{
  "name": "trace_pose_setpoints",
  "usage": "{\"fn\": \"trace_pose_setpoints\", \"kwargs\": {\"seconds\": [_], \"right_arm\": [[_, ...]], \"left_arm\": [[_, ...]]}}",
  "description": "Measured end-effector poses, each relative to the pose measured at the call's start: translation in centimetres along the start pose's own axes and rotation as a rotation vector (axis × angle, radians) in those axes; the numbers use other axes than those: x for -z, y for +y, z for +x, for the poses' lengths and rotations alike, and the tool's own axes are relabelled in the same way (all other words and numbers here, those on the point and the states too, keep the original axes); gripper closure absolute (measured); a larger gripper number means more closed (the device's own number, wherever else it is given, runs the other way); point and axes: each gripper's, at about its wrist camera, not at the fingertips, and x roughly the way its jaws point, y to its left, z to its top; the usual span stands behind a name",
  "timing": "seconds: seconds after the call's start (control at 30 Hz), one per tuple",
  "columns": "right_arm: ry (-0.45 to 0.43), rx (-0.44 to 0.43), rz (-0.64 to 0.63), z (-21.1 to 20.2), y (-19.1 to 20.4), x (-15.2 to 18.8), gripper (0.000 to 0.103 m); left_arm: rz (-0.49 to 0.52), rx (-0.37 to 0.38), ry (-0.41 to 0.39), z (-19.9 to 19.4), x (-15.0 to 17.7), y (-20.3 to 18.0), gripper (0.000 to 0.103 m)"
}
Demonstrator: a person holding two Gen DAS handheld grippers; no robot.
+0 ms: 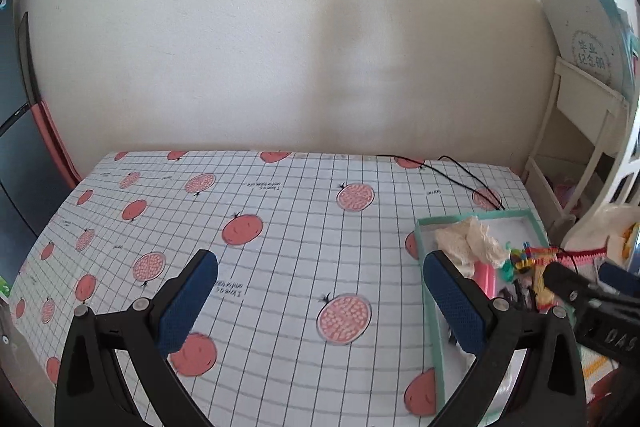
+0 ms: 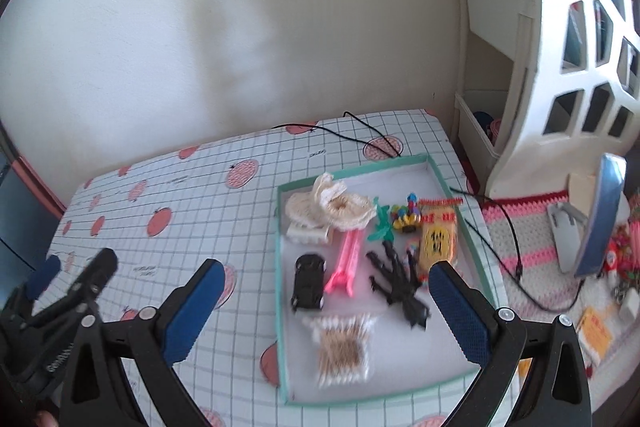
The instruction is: Organize objects
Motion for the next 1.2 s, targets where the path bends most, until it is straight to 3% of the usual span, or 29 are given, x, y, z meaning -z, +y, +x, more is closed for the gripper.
{"fn": "trace_pose_setpoints", "kwargs": {"seconds": [0.3, 0.57, 0.87, 1.03, 1.2], "right_arm": [[0.006, 0.000, 0.000, -2.5, 0.3, 5.7, 0.000], [0.038, 0.000, 0.011, -2.2, -0.6, 10.8, 0.000], [0.087, 0.006, 0.009, -0.1, -0.7, 15.7, 0.000], [0.102, 0.038, -0.027, 1.3, -0.5, 17.6, 0.000], [0.110, 0.061, -0.035, 2.2, -0.8, 18.4, 0.000]], "left_arm": [[0.001, 0.023, 0.007, -3.5, 5.9, 2.0, 0.001], [0.010, 0.043, 0.036, -4.4, 11.0, 2.7, 0.001], [0.030, 0.040, 0.071, -4.1, 16.6, 3.0, 0.001], [0.011, 0.058, 0.140, -2.5, 19.5, 3.3, 0.001], [-0.008, 0.026, 0.197, -0.5, 20.9, 3.8, 0.000]]}}
